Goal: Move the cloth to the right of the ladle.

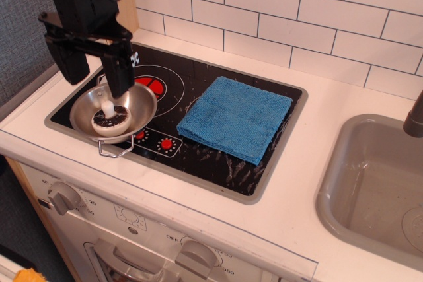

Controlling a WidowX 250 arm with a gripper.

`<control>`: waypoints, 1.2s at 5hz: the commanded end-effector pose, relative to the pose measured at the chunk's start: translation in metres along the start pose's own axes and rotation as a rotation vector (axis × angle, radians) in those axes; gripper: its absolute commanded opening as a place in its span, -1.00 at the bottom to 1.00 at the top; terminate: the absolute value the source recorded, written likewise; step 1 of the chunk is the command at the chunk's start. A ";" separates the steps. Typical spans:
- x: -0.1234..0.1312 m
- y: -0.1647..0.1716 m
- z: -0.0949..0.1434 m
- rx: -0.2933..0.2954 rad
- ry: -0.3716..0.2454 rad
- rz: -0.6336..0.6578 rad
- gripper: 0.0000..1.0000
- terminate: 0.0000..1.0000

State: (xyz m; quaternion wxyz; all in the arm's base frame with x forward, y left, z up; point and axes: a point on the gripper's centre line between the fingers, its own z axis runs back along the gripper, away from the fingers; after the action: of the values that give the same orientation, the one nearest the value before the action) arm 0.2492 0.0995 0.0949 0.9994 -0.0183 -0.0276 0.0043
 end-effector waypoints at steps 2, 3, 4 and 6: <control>0.065 -0.051 -0.031 0.041 0.002 -0.030 1.00 -1.00; 0.092 -0.075 -0.043 0.063 -0.033 -0.026 1.00 -1.00; 0.103 -0.097 -0.054 0.077 -0.057 -0.069 1.00 -1.00; 0.107 -0.111 -0.072 0.044 -0.144 -0.098 1.00 -1.00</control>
State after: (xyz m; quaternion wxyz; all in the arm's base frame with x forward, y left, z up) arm 0.3586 -0.0090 0.0209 0.9955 0.0055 -0.0865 -0.0383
